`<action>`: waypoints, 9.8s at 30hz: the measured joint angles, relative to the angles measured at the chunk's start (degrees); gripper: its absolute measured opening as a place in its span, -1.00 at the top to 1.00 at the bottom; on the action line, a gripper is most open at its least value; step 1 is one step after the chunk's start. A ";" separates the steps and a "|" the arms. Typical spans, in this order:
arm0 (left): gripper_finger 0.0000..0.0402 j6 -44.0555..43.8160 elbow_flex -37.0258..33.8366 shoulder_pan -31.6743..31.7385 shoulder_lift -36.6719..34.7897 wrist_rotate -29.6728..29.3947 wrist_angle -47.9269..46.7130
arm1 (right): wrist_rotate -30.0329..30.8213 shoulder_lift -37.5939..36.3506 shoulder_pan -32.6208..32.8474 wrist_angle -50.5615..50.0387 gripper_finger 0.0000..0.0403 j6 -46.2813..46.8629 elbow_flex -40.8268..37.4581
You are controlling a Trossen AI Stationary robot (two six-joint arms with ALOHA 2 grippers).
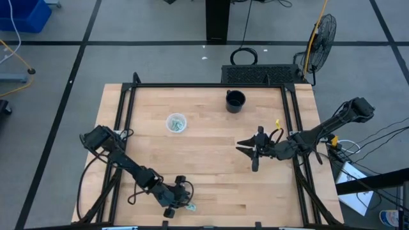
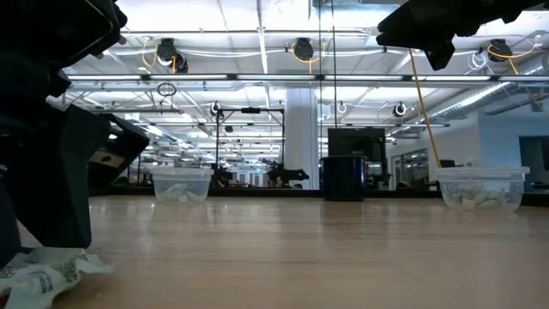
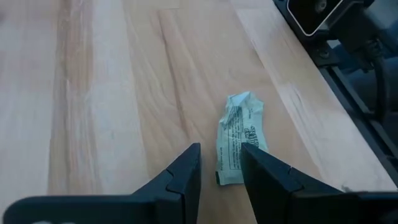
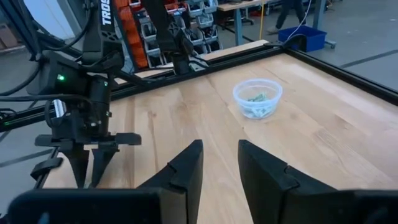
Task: Pick and place items into bin
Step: Put the white stevia packet into the left transparent bin, then return to Home Position
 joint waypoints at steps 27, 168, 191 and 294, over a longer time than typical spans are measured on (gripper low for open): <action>0.99 6.04 -4.95 33.87 -41.37 -25.28 -53.50 | 0.06 -0.02 -0.85 -0.02 0.54 0.16 -0.02; 0.41 25.01 -45.48 37.27 -108.30 11.52 -21.03 | -19.74 -51.04 -2.86 -8.56 0.53 -19.14 -32.26; 0.41 25.00 -45.48 37.28 -108.30 10.59 -20.96 | -19.63 -51.04 -2.86 -6.16 0.53 -19.07 -32.28; 0.41 25.05 -45.46 37.27 -108.30 10.55 -21.03 | -19.61 -51.06 -2.86 -6.03 0.53 -19.06 -32.30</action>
